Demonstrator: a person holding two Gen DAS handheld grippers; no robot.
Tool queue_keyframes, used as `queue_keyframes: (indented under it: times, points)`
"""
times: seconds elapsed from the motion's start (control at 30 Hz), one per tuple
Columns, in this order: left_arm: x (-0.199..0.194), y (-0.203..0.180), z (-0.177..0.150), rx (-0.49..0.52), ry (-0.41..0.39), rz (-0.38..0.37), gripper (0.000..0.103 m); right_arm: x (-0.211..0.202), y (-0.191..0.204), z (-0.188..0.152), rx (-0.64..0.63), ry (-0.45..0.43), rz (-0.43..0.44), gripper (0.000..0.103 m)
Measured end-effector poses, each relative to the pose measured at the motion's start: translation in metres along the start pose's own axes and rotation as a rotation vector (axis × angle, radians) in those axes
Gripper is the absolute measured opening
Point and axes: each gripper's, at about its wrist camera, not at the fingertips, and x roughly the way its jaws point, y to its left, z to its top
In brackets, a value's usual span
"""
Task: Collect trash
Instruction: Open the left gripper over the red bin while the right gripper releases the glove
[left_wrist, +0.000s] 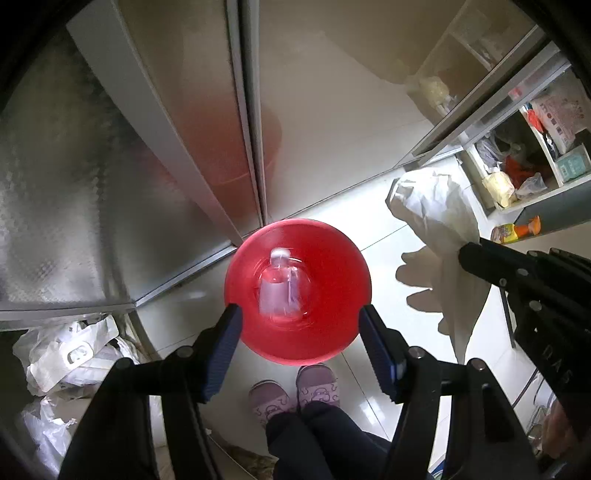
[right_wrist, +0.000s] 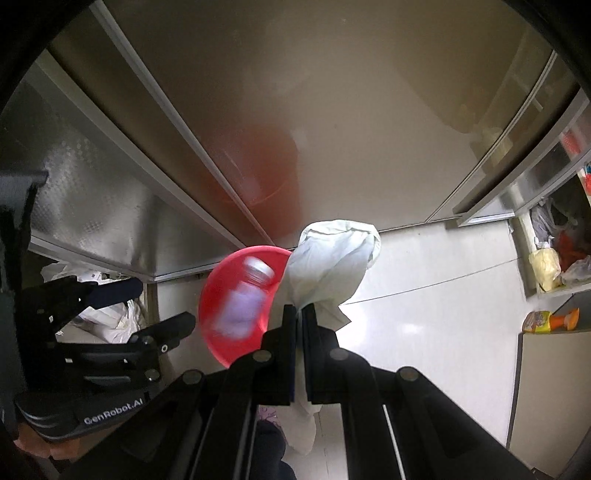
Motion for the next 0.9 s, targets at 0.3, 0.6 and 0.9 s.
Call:
queue_keyframes:
  times: [0.3,0.6,0.9]
  points:
    - [-0.011,0.033,-0.003,-0.129,-0.028,-0.007,0.082,0.009,0.021,0.001,-0.029,-0.003,0.016,0.003]
    - [0.007,0.063,-0.011,-0.156,-0.034,0.084,0.088,0.042,0.036,0.002,-0.07,0.019,0.043,0.003]
    - [0.021,0.08,-0.027,-0.193,-0.016,0.113,0.092,0.072,0.055,-0.01,-0.098,0.067,0.059,0.003]
